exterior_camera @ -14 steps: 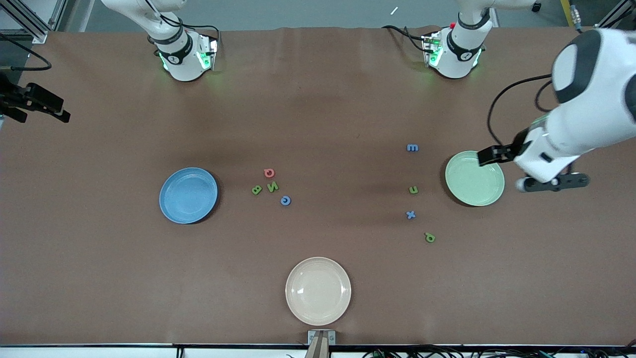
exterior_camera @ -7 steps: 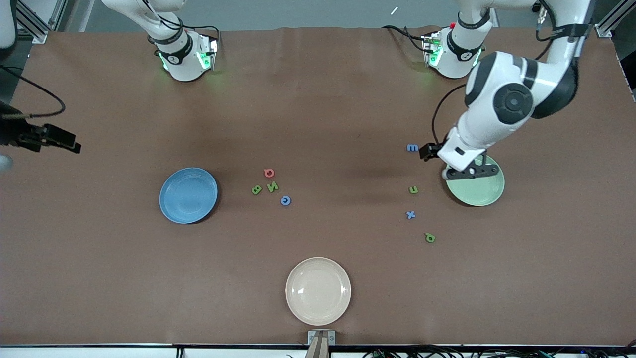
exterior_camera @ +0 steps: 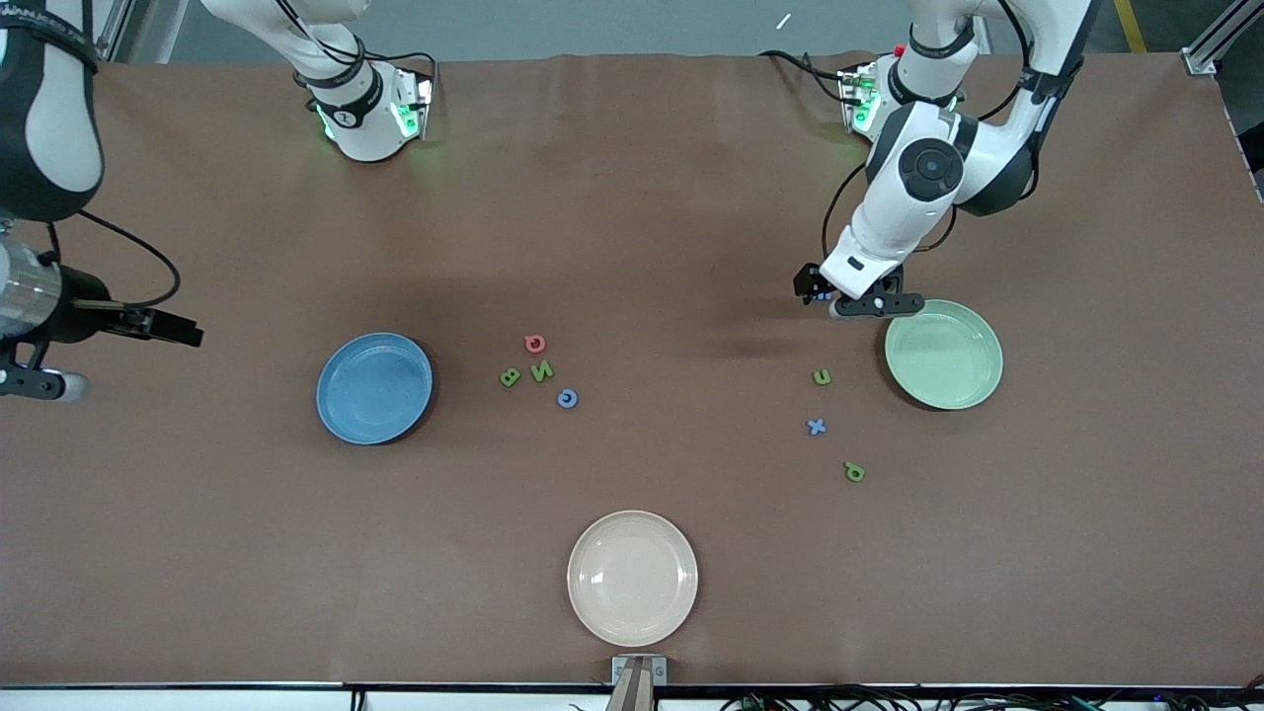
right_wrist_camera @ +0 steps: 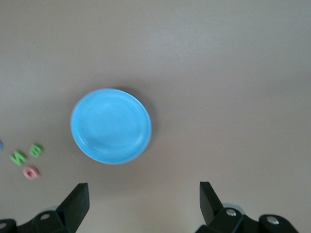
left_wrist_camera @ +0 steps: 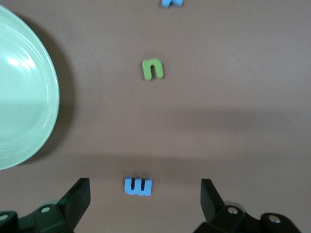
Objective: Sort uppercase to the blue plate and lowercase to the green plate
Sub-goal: 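Reach the left gripper to the blue m while the right gripper reaches the B, then grasp the blue m with the left gripper while the right gripper grasps the B, then carry the m to the green plate while the right gripper carries B to blue, then open both grippers to drop the letters onto their plates, then grasp the green n with the left gripper while the right gripper grasps the Q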
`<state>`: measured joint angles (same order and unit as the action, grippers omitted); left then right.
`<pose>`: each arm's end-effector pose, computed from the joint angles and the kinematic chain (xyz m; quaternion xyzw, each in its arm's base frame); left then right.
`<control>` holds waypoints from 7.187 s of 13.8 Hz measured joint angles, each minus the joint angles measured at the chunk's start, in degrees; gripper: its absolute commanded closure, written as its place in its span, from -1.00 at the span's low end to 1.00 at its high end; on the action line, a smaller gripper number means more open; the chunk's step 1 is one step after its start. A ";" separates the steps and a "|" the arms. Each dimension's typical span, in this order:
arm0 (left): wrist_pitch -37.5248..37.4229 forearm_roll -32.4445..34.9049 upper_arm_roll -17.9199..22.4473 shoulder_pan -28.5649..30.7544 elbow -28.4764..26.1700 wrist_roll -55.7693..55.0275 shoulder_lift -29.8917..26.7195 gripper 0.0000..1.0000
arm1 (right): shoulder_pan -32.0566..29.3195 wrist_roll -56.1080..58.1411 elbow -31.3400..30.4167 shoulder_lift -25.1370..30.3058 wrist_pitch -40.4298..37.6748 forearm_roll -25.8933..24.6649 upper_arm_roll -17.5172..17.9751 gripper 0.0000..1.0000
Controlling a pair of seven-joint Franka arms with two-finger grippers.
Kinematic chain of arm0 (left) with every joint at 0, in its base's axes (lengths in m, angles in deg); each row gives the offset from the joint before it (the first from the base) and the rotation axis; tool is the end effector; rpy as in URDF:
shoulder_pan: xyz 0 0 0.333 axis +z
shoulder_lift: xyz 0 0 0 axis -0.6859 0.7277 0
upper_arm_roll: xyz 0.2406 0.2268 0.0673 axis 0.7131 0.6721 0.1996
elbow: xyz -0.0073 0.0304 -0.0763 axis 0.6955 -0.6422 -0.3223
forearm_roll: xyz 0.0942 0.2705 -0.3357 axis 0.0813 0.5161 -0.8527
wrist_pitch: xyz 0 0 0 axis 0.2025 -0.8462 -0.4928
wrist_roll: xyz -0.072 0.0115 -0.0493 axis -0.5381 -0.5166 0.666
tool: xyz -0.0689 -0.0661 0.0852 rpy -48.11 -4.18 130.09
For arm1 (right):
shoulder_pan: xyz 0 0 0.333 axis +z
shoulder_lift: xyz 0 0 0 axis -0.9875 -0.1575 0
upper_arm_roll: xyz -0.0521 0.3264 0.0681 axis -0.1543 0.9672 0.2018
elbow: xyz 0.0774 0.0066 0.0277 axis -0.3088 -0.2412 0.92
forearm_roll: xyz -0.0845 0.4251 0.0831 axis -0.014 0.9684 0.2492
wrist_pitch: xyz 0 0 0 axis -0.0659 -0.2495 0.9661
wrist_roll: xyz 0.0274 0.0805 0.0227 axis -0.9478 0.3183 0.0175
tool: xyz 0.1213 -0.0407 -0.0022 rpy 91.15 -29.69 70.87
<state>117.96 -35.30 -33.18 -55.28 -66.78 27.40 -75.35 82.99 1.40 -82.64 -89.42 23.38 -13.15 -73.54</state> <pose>0.4477 -0.2191 0.2235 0.9994 0.0283 -0.0068 0.0189 0.6565 -0.0128 0.4989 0.9891 -0.1306 -0.0680 0.0040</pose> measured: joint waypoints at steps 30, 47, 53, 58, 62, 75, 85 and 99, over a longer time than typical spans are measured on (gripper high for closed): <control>13.15 2.70 -0.66 -1.22 -6.21 -0.01 9.78 0.44 | 30.47 -53.20 -20.67 -22.11 50.35 4.36 0.58 -0.53; -0.51 10.80 -0.13 17.97 -0.26 13.93 1.08 0.51 | 30.90 -53.19 -20.36 -22.16 49.81 4.33 0.38 0.99; 2.05 18.54 -0.16 25.77 -0.33 15.60 5.13 0.51 | 24.15 -39.15 -19.22 -15.83 36.23 4.31 -1.37 0.99; 3.55 19.46 -0.23 27.04 -0.70 15.60 8.12 0.50 | 16.65 -27.10 -20.44 -12.06 32.85 4.31 -1.47 0.99; 4.72 19.47 -0.34 27.06 -1.53 15.60 9.38 0.43 | 14.12 -21.99 -25.22 -12.50 39.10 4.31 -1.47 0.98; 6.41 19.96 -4.04 27.63 2.28 14.44 8.59 -0.99 | 13.22 -20.20 -29.91 -15.39 47.42 4.31 -1.38 -1.00; -0.53 19.96 -14.84 22.55 16.78 -15.67 19.09 -0.99 | 21.41 -30.90 -19.78 -13.53 31.88 4.47 1.62 -1.00; -0.71 26.30 -14.65 19.65 20.38 -23.10 27.35 -0.19 | 37.02 -15.57 -26.13 -16.60 47.96 4.14 1.78 -0.89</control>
<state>117.25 -9.00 -47.83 -35.63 -46.40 4.30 -48.00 120.01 -14.16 -108.77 -106.02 71.34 -9.02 -71.77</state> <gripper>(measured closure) 0.374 0.018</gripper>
